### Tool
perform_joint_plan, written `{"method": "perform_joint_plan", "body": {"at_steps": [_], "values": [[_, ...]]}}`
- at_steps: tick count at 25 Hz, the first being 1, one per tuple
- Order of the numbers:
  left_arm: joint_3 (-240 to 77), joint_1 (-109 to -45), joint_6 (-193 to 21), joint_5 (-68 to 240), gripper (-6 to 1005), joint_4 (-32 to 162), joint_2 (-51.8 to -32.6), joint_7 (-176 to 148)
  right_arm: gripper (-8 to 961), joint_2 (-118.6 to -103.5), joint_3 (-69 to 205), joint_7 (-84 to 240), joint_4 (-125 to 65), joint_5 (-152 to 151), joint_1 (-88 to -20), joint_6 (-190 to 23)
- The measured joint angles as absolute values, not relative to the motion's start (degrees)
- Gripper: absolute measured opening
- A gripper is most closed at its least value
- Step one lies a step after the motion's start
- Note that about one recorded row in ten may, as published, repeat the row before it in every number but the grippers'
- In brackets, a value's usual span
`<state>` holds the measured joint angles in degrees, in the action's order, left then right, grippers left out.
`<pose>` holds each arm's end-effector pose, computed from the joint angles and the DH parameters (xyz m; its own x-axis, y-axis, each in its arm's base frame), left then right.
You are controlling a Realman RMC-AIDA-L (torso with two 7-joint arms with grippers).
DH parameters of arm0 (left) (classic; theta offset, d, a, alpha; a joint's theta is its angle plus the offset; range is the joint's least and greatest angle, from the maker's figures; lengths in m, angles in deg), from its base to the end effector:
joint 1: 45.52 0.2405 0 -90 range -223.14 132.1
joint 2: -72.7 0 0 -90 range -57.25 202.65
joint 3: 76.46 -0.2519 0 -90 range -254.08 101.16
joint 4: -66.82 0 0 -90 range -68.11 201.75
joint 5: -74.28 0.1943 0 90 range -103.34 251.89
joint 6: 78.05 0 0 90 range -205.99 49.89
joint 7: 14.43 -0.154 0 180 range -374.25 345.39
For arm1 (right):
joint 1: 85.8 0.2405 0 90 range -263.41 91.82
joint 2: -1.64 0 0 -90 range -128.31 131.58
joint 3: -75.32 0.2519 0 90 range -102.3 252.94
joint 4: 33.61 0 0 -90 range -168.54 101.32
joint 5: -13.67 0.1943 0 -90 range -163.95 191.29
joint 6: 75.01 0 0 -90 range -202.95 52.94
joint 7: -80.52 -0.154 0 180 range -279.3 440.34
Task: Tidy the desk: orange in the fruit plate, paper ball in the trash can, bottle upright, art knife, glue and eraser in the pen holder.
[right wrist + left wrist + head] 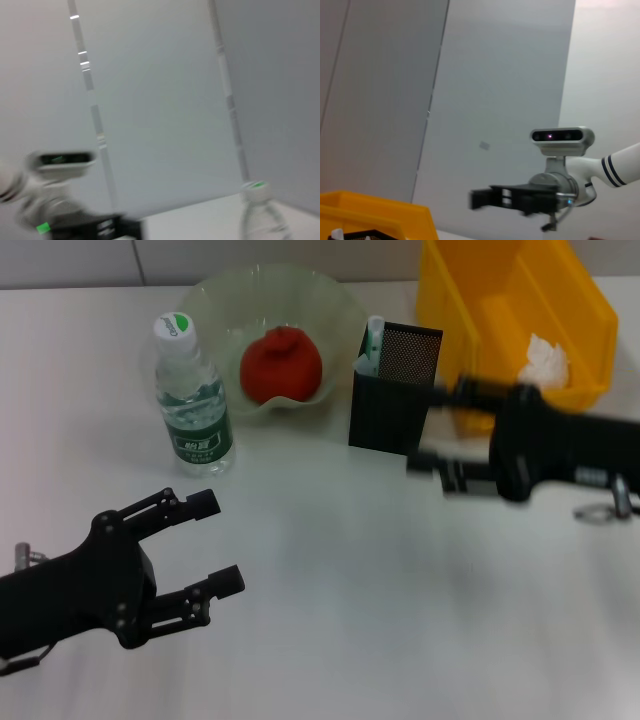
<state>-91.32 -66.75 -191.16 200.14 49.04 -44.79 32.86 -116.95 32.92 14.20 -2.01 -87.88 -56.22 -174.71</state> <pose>-0.2695 0.2132 -0.0051 0.6102 0.1300 0.7815 0.3293 -0.9388 -0.1009 0.2165 0.2975 -0.0039 0.7120 -0.1359 -0.6889 -0.2727 -0.9576 -0.0928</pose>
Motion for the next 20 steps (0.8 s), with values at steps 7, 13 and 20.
{"method": "perform_joint_plan", "body": {"at_steps": [7,13,20], "values": [[-94.19,-69.56,-189.95,200.32,801,47.06,-43.99,36.78,754,-117.12,33.12,14.23,-1.87,-96.39,-57.93,-178.99],[-98.8,-71.94,-186.68,200.32,801,45.29,-43.91,40.64,754,-117.35,32.86,15.12,-4.01,-99.08,-58.38,-177.13],[-102.04,-73.0,-183.54,200.32,801,44.49,-44.02,40.38,753,-117.36,32.81,18.65,-7.1,-100.06,-58.57,-174.83]]}}
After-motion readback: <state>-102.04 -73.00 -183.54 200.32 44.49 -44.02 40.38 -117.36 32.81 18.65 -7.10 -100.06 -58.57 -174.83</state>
